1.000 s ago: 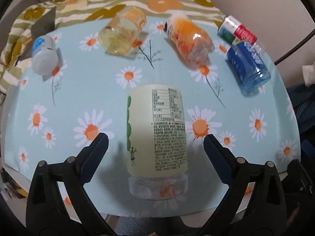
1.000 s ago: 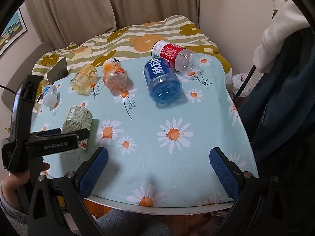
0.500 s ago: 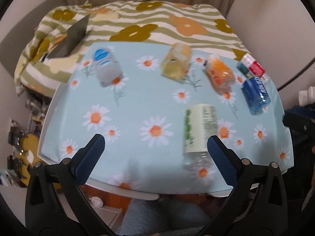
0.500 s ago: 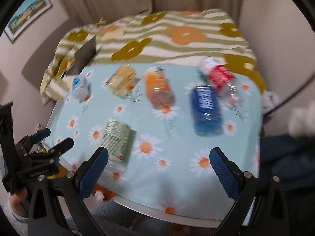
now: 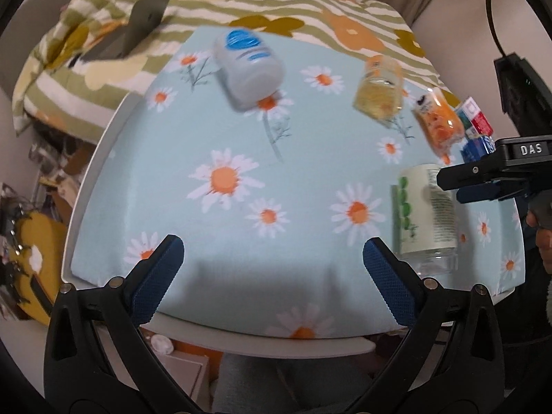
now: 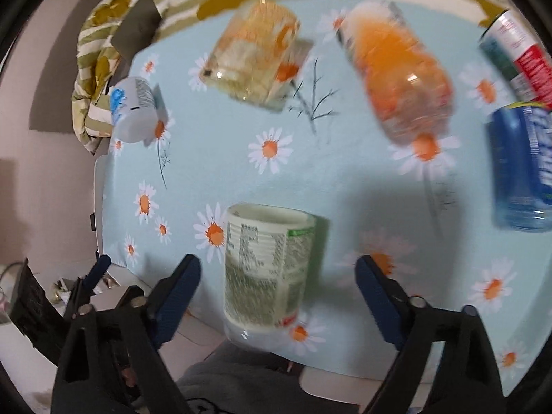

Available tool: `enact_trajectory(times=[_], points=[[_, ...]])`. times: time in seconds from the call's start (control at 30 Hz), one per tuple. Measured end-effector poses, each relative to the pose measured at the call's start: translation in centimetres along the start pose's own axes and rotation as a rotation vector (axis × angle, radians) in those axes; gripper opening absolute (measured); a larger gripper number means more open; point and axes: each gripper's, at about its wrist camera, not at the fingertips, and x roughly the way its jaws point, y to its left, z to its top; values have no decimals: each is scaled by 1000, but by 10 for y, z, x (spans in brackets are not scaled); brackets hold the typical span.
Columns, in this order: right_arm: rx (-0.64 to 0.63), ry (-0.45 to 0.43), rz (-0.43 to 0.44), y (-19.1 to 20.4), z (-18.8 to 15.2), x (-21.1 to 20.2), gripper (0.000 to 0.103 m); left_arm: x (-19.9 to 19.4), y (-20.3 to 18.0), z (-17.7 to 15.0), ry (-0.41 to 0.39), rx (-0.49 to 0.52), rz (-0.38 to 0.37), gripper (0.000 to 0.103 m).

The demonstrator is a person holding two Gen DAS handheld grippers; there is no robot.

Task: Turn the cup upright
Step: 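Grasp the clear cup with the right tool while the left tool releases it, then turn the cup opening-up with the right tool and lower it onto the cloth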

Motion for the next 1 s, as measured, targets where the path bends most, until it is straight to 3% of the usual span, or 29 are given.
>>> enact_trajectory(times=[0.07, 0.27, 0.5, 0.7, 0.8, 1.0], points=[[20, 11, -3, 1, 4, 8, 82, 5, 10, 0, 12, -17, -8, 103], [93, 50, 32, -8, 11, 25, 58, 11, 26, 3, 28, -30, -16, 103], [93, 33, 40, -6, 10, 27, 55, 6, 26, 8, 22, -11, -20, 103], [48, -21, 37, 3, -2, 4, 54, -12, 18, 13, -5, 26, -21, 103], [29, -109, 34, 8, -13, -24, 54, -25, 14, 15, -28, 45, -19, 103], [8, -534, 25, 19, -59, -64, 54, -40, 12, 13, -64, 62, -13, 103]])
